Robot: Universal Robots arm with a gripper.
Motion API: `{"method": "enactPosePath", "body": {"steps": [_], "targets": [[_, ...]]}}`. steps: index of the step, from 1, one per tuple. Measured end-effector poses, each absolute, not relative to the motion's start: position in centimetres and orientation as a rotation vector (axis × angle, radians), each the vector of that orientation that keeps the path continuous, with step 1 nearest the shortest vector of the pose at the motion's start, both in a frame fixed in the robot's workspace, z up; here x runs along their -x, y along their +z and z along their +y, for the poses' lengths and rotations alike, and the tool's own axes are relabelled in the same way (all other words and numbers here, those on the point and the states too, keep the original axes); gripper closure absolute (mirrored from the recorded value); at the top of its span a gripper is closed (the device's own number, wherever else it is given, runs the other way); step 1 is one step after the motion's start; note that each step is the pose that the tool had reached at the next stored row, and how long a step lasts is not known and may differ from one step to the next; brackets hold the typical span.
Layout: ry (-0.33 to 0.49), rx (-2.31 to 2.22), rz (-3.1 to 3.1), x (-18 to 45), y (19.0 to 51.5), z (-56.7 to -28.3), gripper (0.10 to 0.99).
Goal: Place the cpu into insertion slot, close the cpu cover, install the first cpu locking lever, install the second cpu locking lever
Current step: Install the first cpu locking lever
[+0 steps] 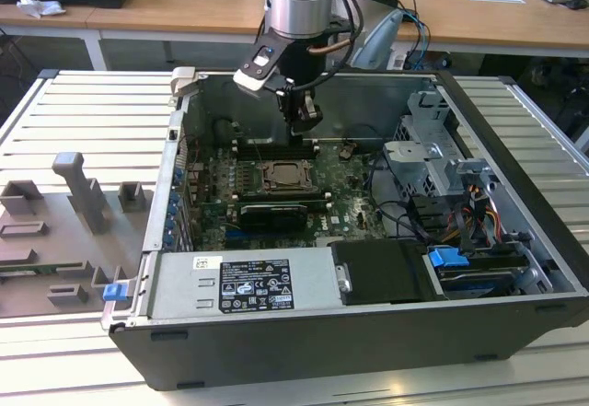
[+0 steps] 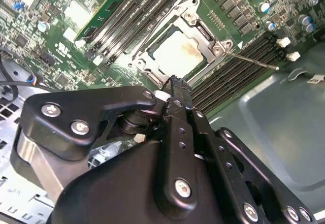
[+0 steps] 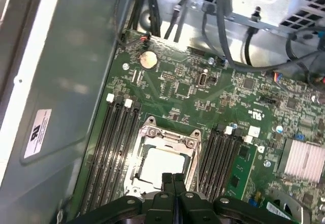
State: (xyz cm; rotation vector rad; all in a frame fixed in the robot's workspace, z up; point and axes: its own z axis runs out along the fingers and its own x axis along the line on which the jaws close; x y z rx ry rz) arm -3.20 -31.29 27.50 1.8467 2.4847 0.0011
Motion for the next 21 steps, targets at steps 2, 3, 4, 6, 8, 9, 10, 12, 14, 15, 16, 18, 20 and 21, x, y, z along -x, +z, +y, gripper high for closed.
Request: {"method": "enactPosePath", "body": {"steps": [2,3,4,6,8,9,10,12,14,15,16,18,20,21], "targets": [[0.002,-1.808,2.513,3.20,27.50,-31.29,0.980],[0.003,-1.789,2.527,3.20,27.50,-31.29,0.980],[0.003,-1.775,2.536,3.20,27.50,-31.29,0.980],[0.005,-1.706,2.584,3.20,27.50,-31.29,0.980],[0.008,-1.610,2.644,3.21,27.50,-31.29,0.980],[0.008,-1.575,2.665,3.21,27.50,-31.29,0.980],[0.009,-1.557,2.676,3.20,27.50,-31.29,0.980],[0.010,-1.519,2.698,3.20,27.50,-31.29,0.980],[0.011,-1.482,2.719,3.20,27.50,-31.29,0.980],[0.011,-1.461,2.730,3.20,27.50,-31.29,0.980],[0.012,-1.440,2.741,3.20,27.50,-31.29,0.980],[0.013,-1.405,2.759,3.21,27.50,-31.29,0.980],[0.013,-1.375,2.774,3.20,27.50,-31.29,0.980],[0.014,-1.359,2.783,3.21,27.50,-31.29,0.980]]}}
